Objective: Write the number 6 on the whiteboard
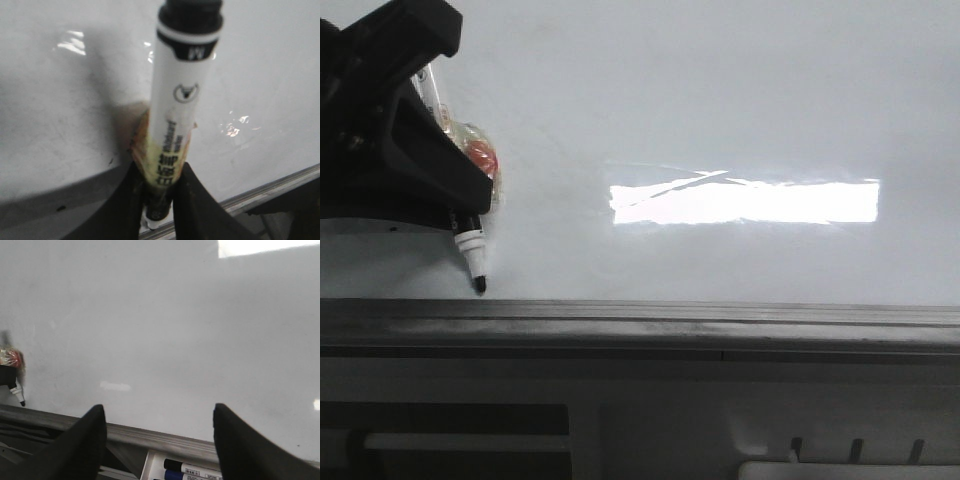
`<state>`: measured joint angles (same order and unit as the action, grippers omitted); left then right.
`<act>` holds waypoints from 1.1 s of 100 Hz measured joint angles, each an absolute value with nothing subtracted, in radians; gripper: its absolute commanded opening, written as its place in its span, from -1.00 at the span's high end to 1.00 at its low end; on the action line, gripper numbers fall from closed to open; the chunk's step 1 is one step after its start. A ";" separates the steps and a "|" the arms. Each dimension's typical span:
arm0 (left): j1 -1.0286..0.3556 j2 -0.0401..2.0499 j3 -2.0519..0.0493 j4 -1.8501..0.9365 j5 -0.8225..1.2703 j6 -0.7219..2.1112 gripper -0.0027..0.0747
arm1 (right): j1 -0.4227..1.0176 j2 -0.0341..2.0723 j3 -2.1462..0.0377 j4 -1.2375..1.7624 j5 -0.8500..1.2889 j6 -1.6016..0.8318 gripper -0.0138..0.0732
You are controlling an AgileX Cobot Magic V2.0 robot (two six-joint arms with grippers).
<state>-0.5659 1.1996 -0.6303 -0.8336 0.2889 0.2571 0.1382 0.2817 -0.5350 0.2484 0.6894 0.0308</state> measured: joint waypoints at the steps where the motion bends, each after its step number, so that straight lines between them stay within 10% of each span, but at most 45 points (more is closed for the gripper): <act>1: -0.566 1.200 -0.634 -0.831 0.295 0.267 0.98 | 0.138 0.282 -0.535 0.248 0.689 0.031 -0.28; 58: -0.566 1.207 -0.959 -0.507 0.865 0.954 0.98 | 0.350 0.544 -0.618 0.648 0.726 -0.732 -0.28; 110: -0.807 1.207 -0.968 -0.193 0.845 1.049 0.98 | 0.833 0.901 -0.713 0.672 0.379 -0.955 -0.28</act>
<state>-0.8073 1.2074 -0.9675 -0.1929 0.8448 1.0486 0.8333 0.9013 -0.7130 0.6717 0.3789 -0.9553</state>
